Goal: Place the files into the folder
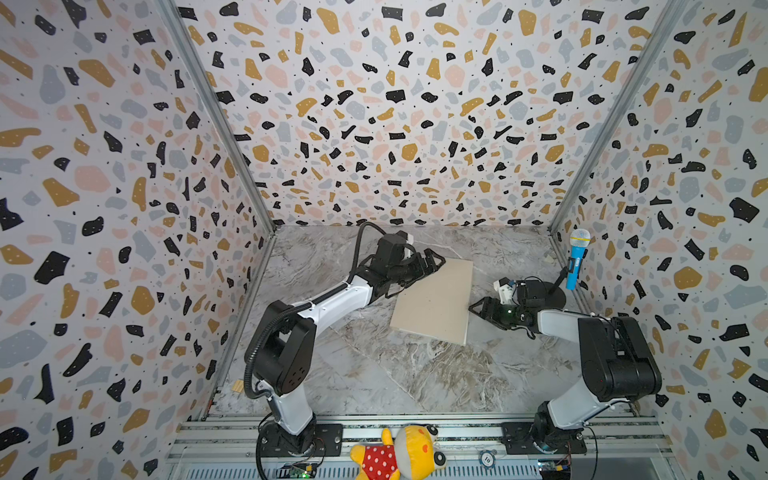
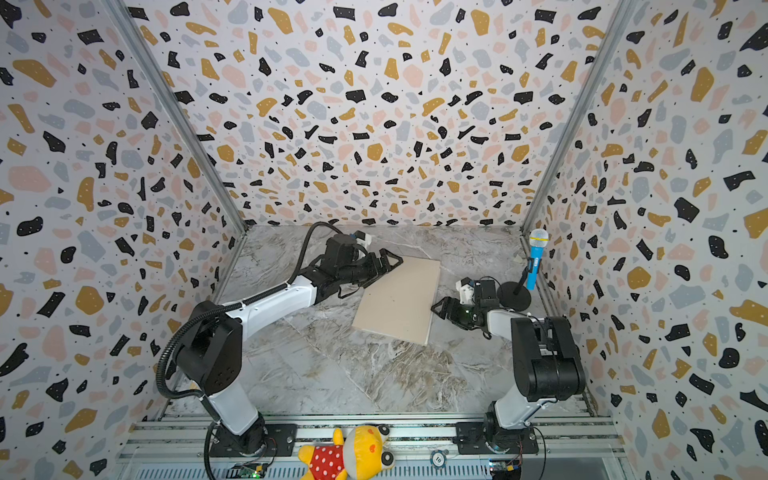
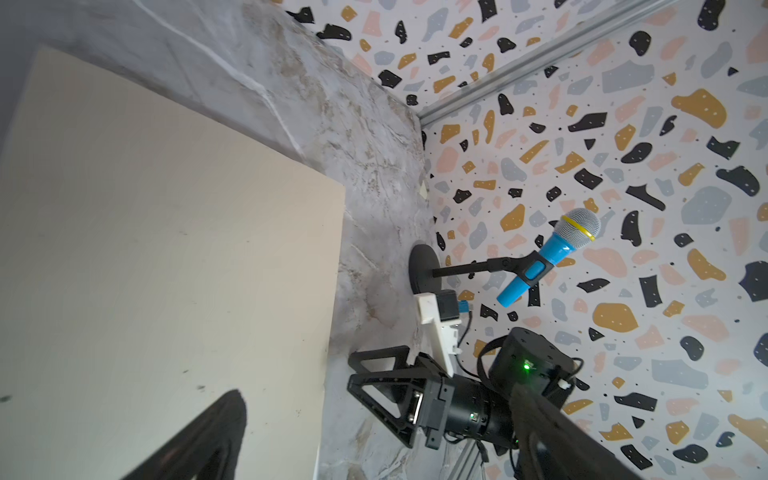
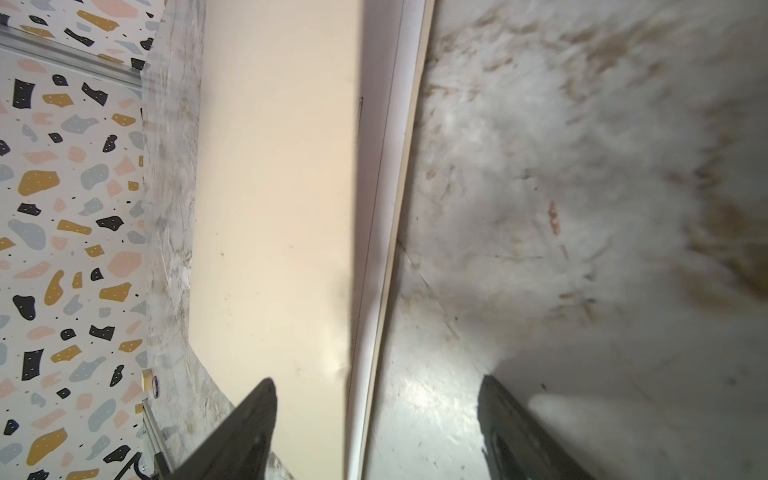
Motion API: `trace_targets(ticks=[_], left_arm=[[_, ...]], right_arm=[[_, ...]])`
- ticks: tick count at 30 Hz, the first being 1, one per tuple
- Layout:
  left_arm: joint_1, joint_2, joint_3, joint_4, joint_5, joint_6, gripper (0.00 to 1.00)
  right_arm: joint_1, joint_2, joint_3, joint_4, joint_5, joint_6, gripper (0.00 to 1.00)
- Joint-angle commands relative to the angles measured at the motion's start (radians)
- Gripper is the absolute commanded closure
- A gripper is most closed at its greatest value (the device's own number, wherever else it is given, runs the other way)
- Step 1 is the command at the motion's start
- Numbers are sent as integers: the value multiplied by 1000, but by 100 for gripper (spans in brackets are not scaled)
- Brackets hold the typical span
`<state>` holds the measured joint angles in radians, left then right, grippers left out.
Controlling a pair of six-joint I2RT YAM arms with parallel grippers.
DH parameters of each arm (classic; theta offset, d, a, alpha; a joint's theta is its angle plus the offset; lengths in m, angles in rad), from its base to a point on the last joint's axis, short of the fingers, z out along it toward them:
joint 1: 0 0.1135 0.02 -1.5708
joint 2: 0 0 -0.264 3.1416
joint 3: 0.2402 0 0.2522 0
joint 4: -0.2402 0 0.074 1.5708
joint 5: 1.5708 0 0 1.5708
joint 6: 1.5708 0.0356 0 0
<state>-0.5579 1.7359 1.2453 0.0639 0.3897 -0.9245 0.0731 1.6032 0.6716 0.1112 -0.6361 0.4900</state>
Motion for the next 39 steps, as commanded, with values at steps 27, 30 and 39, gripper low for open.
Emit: trace_targets(ticks=[27,30,39], left_arm=[[256,-172,-339,-171,-95,259,0],[291,-196,-364,-191,-125,278,0],[422,-311,-398,-272,-340,392,0]], right_arm=[[93,307,336,5,-99,120,23],[90,311,363,-11,-91,110,23],[49,60,337,-57,158,-130,15]])
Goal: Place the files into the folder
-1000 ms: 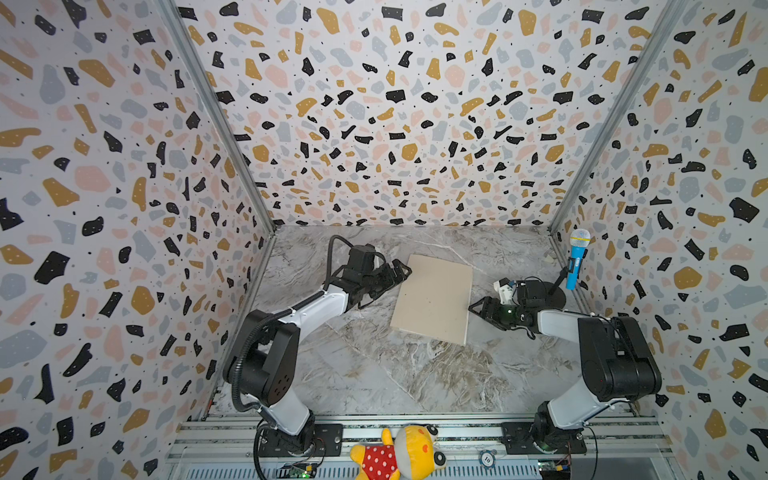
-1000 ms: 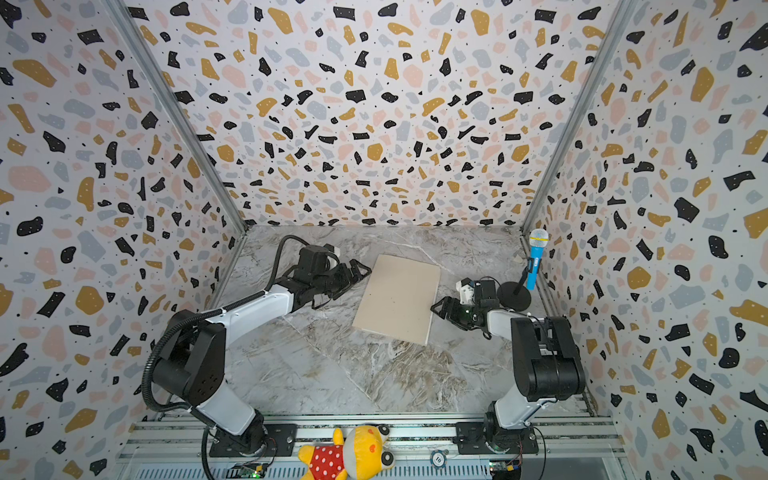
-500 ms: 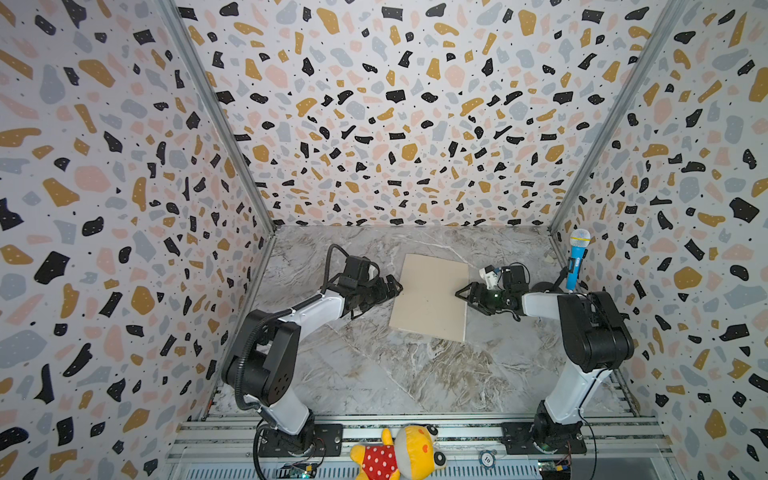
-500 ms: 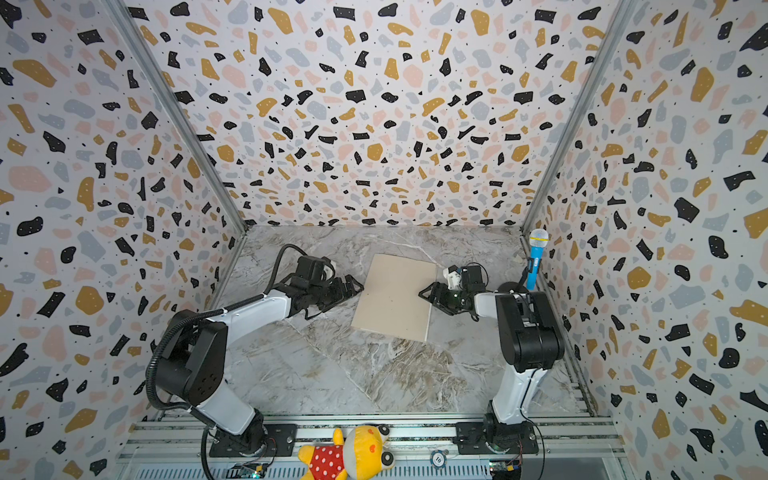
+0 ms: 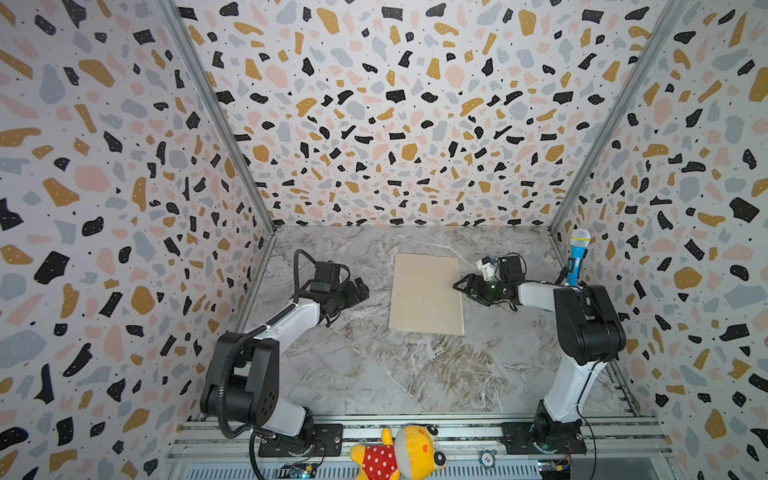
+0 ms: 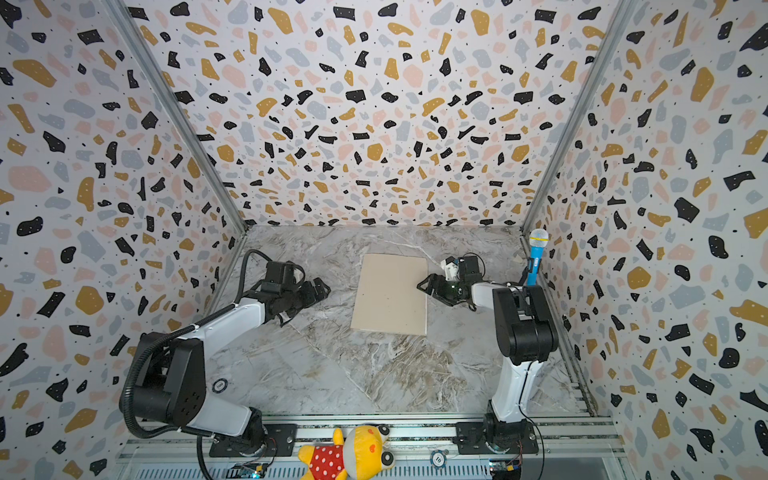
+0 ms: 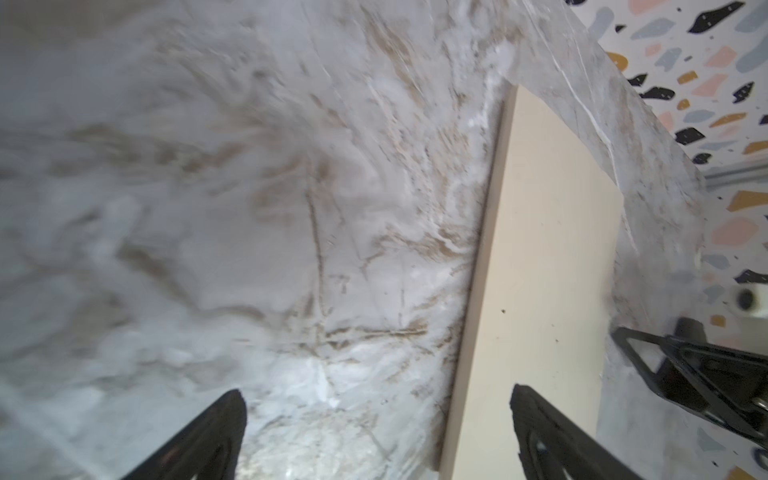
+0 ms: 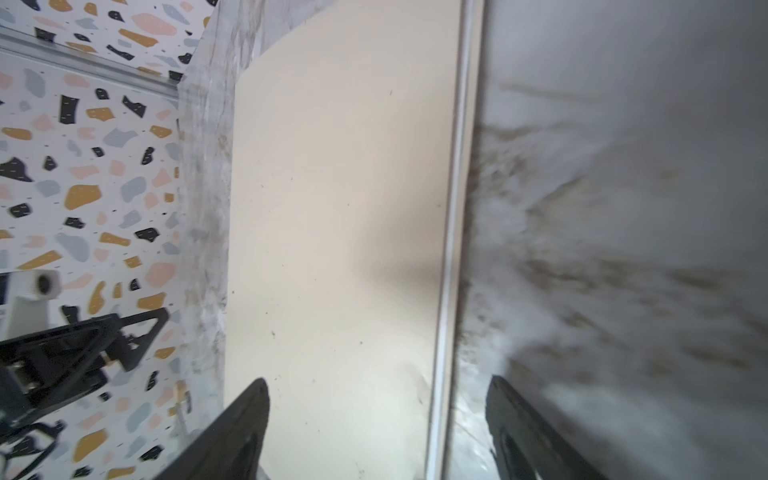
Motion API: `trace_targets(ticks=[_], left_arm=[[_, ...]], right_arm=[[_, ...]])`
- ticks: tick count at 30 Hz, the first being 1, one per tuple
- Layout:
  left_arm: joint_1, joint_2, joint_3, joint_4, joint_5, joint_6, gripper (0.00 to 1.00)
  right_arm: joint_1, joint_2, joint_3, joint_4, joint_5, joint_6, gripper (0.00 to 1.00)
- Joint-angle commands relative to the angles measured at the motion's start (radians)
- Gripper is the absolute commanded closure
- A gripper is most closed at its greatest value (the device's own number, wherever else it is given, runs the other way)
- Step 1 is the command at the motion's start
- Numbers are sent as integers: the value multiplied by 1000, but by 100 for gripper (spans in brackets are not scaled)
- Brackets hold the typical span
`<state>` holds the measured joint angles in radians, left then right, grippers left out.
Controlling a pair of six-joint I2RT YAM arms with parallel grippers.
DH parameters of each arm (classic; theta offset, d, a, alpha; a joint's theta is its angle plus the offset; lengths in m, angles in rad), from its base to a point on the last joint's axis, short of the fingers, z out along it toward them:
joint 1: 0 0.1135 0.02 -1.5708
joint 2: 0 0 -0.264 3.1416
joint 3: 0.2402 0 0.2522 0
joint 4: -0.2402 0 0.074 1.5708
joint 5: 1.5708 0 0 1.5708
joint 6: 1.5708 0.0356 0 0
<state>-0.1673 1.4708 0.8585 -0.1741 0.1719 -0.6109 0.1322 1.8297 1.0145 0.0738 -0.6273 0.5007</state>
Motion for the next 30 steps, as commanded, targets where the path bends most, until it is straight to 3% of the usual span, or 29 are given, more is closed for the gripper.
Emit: trace_targets(ticks=[1,7,12,20,27,30], left_arm=[[44,-63,-16,-38,-171,102,0],[93,-151,-62,-3,-401,196,0],[113,-191,-103,39,-559,215,1],[115,-292,-229,236,-734,239,0],[115,-303,-306,401,-794,306,0],[115,-309,-358,515,-796,325,1]], right_arm=[[-10,-233,-43,2,233,-192,14],[-56,-543,-379,315,605,-361,9],[-80,-665,-676,711,653,-424,3],[-87,-523,-833,1040,744,-438,1],[-85,-339,-872,1306,685,-470,1],[-76,-348,-851,1261,675,-483,1]])
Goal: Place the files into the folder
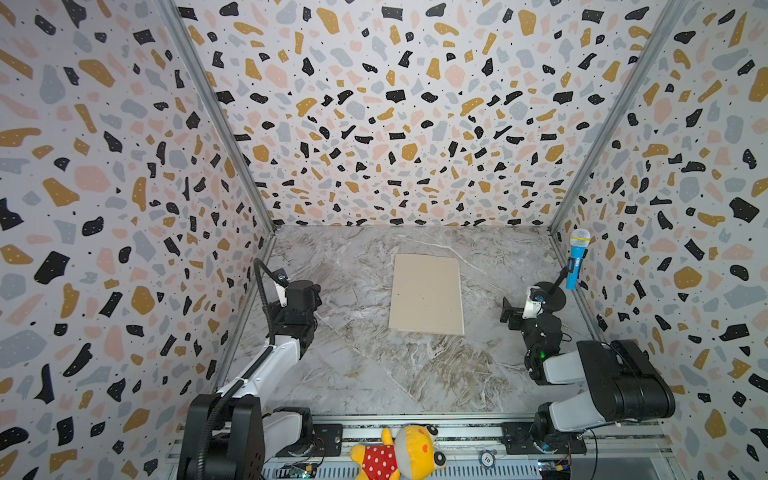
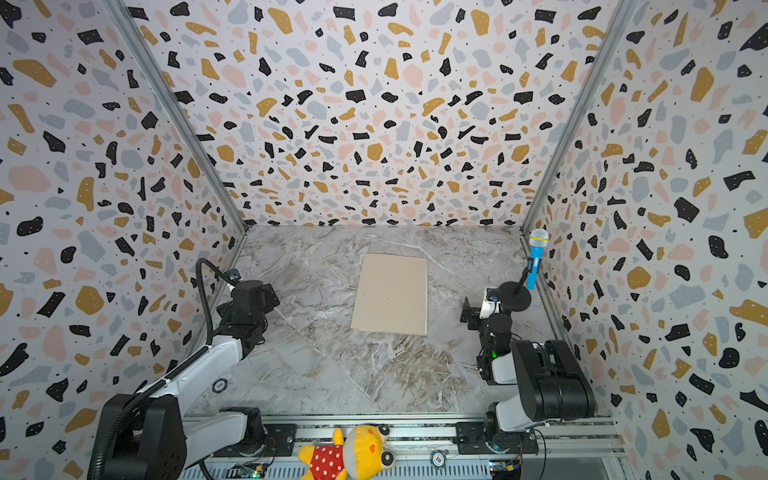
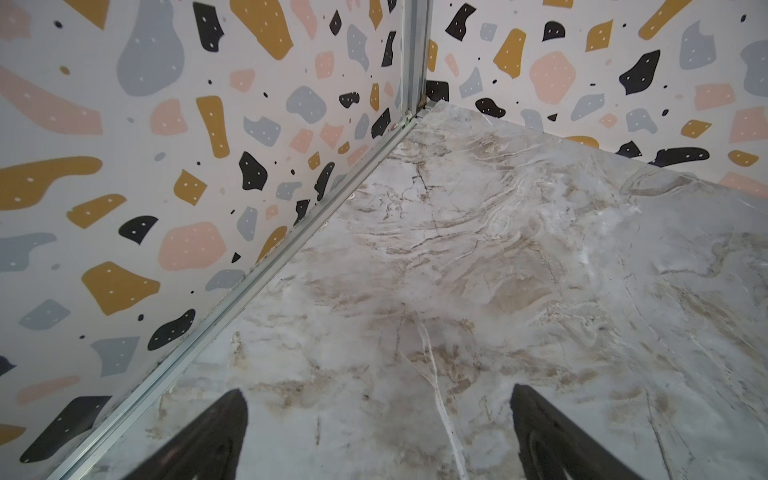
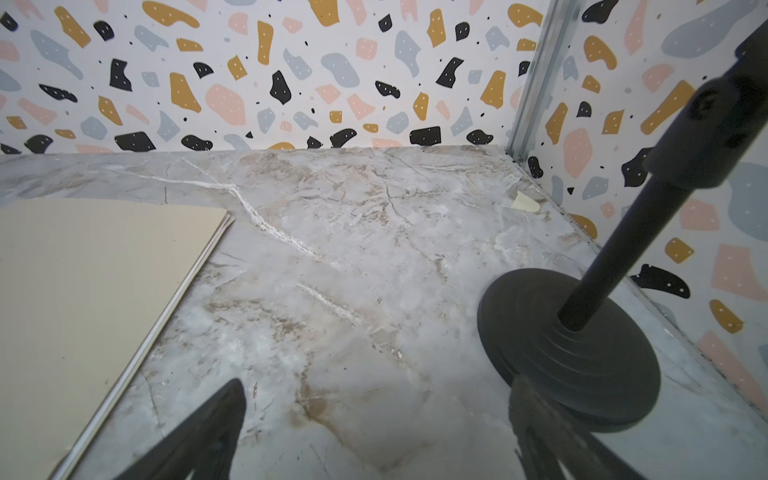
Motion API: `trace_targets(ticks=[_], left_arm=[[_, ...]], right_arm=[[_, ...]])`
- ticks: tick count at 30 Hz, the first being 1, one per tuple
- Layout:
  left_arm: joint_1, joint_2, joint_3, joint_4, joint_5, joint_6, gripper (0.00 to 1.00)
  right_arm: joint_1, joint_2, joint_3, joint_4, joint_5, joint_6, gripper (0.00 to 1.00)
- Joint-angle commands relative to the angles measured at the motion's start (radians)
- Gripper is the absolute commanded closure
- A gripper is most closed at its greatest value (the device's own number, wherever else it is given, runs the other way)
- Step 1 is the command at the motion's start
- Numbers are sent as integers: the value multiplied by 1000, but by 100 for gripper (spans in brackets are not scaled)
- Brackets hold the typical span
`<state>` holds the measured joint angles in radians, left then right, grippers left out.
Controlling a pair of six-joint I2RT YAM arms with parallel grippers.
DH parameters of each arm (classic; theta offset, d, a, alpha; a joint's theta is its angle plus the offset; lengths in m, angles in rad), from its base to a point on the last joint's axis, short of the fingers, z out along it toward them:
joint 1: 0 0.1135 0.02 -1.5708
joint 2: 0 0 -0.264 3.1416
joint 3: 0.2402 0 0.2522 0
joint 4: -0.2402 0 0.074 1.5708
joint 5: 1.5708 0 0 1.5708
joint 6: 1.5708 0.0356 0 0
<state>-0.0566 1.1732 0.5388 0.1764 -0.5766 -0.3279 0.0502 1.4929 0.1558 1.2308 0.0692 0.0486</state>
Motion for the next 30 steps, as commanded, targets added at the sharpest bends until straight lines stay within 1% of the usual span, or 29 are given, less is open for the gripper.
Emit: trace_targets(ticks=[1,3,7,8,9,10,13,14,16,19,20,27,29,30], left_arm=[[4,-13,-61,199,-48,49,0],[4,-19,-134,322,-56,69,0],[3,-49,-314,587,-99,98,0],[4,-55,-350,676,-151,74,0],[7,-62,-370,737,-157,75,1],[9,-56,-375,763,-150,75,1],[9,7,-359,769,-128,91,0],[9,26,-363,787,-127,82,0],[9,39,-379,834,-91,98,0],[9,62,-405,904,-98,92,0],[9,69,-415,933,-82,97,0],[-14,113,-413,992,21,178,1],[-34,151,-419,1041,39,210,1],[-45,188,-433,1096,47,229,0]], right_arm=[[5,-5,16,105,-22,-31,1],[10,-4,39,23,-26,-42,1],[15,-3,39,28,-17,-45,1],[16,-3,38,29,-15,-45,1],[17,-3,38,29,-13,-46,1],[19,-3,37,29,-9,-47,1],[23,-3,39,29,-3,-49,1],[23,-2,39,29,-3,-47,1],[23,-2,39,30,-3,-47,1],[23,-2,39,31,-3,-47,1],[23,-3,39,31,-3,-48,1],[22,-2,39,28,-2,-49,1],[23,-2,39,28,-2,-49,1],[25,-2,39,29,-2,-49,1]])
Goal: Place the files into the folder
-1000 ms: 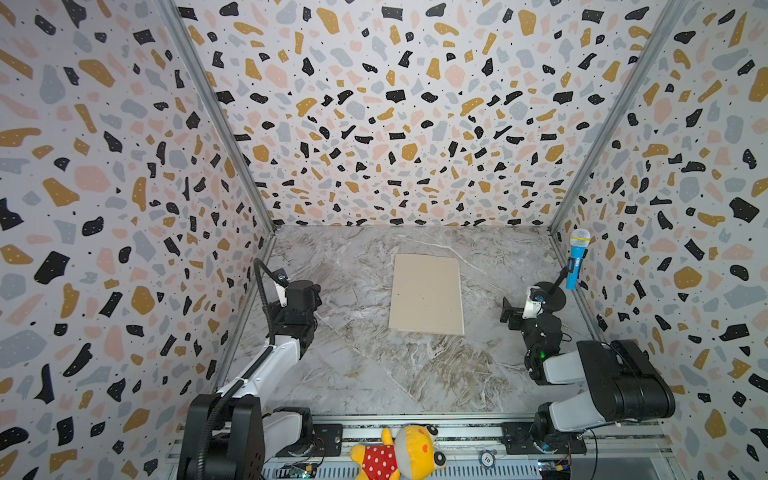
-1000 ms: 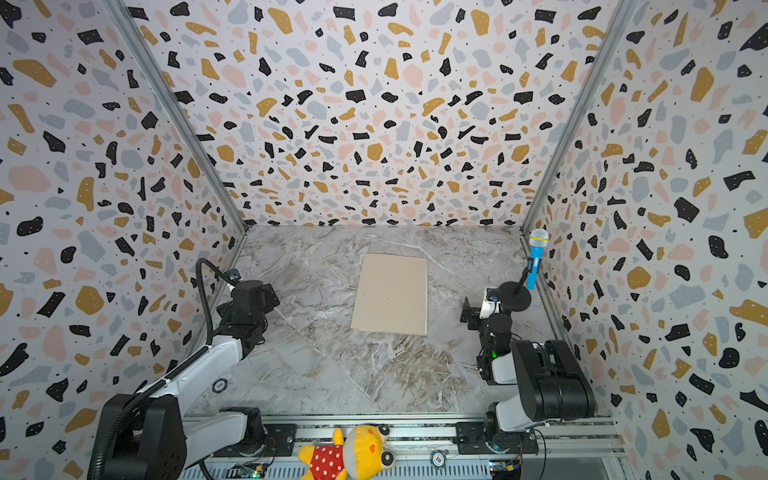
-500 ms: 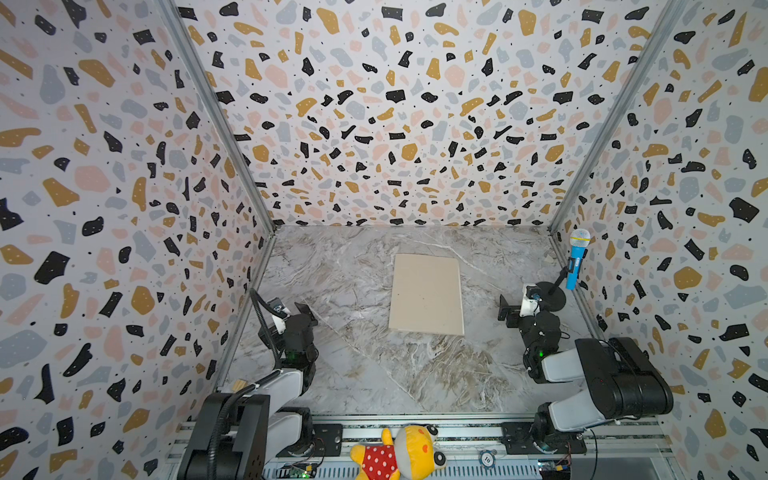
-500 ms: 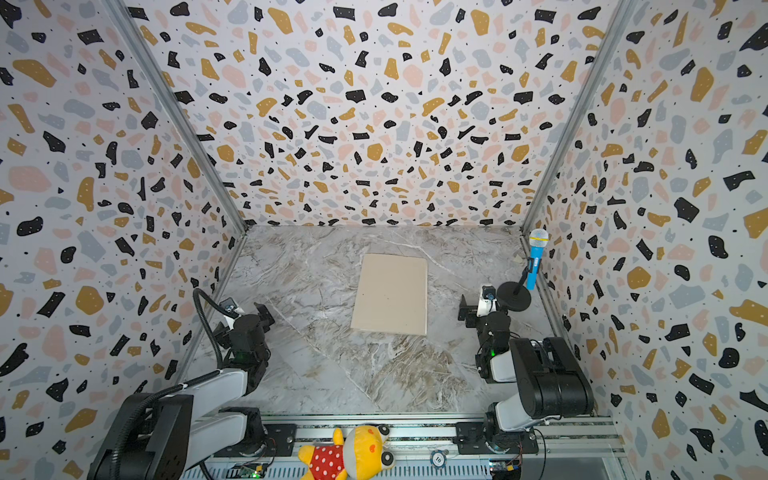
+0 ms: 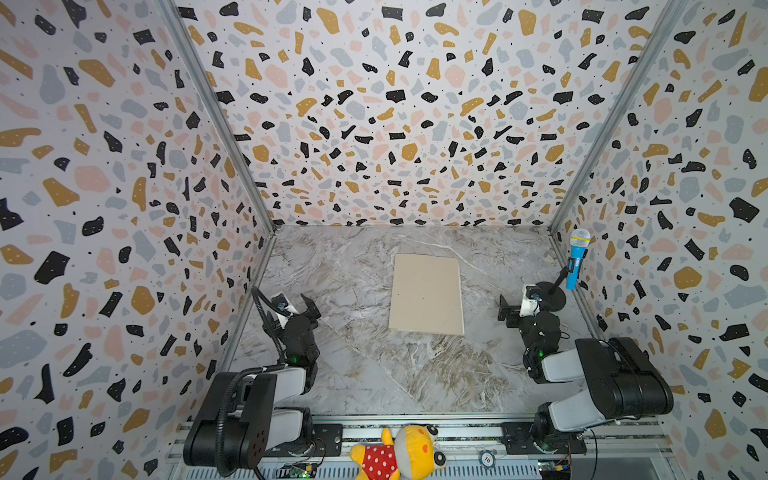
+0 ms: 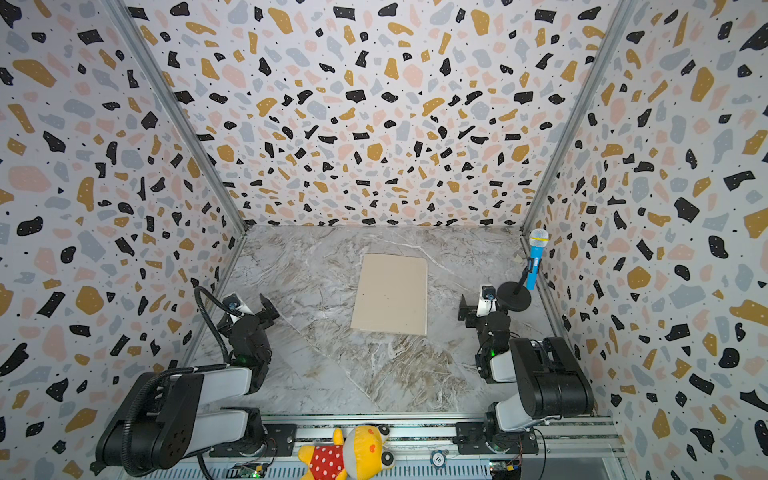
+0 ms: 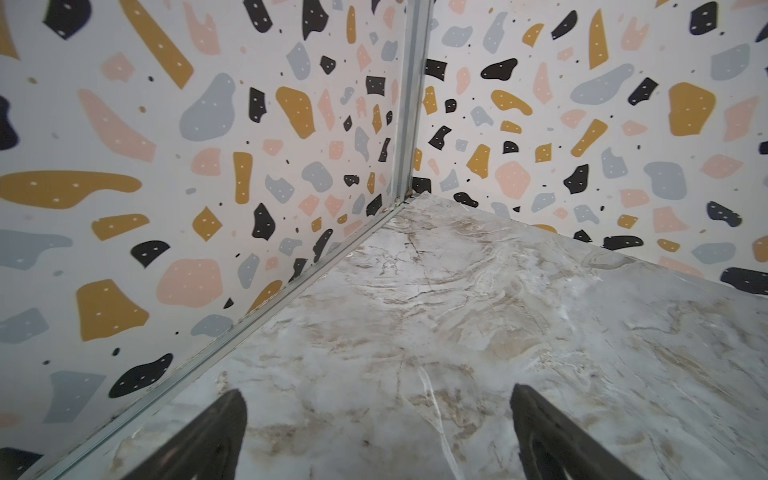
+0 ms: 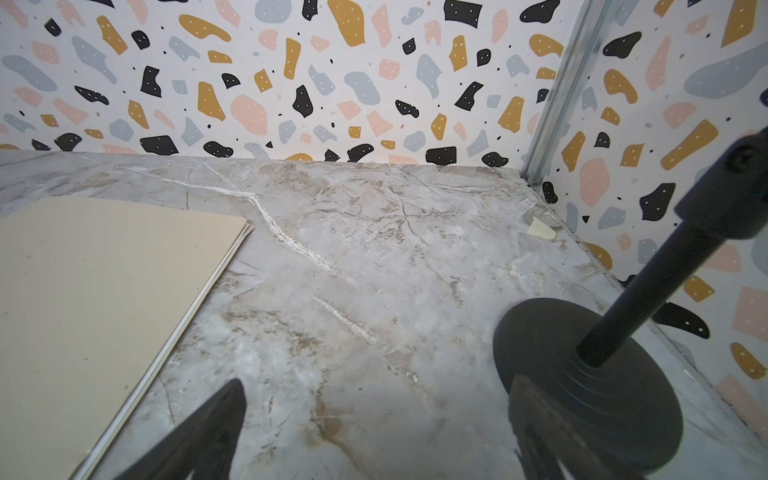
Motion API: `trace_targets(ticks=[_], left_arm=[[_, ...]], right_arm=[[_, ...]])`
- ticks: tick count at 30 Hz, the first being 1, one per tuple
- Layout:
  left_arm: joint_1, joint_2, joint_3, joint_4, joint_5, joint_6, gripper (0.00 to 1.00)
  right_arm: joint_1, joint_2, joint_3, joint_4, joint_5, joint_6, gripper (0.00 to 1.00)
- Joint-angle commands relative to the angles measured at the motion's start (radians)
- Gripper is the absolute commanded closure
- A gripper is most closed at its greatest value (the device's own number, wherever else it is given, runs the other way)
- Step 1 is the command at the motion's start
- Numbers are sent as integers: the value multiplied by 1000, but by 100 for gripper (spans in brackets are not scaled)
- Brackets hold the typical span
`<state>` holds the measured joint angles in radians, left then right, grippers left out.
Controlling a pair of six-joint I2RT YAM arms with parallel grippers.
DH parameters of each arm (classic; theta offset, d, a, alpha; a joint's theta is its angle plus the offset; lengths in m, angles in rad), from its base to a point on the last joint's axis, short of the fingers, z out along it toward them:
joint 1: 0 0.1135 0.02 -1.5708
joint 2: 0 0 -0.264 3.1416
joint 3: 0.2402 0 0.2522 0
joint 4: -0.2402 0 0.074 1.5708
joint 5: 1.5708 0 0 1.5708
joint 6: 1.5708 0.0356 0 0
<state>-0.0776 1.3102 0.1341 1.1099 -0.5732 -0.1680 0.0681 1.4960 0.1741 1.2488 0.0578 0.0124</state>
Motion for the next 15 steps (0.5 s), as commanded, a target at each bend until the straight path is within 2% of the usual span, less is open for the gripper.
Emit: trace_targets(ticks=[1,2,5,7,9,15], left_arm=[[-31,85,-41,236,48,83,0],[-39,108,-41,270,46,99,0],[-45,65,-1,122,47,93,1],[-46,92,-2,166,43,99,0],[-59,77,12,115,33,106,0],[-62,96,24,118,31,109,1]], right_arm=[[7,-5,21,10,10,-12,1],[7,-5,21,10,11,-12,1],[6,-5,21,11,12,-12,1],[7,-5,21,11,11,-14,1],[7,-6,21,11,11,-13,1],[7,-5,22,8,13,-14,1]])
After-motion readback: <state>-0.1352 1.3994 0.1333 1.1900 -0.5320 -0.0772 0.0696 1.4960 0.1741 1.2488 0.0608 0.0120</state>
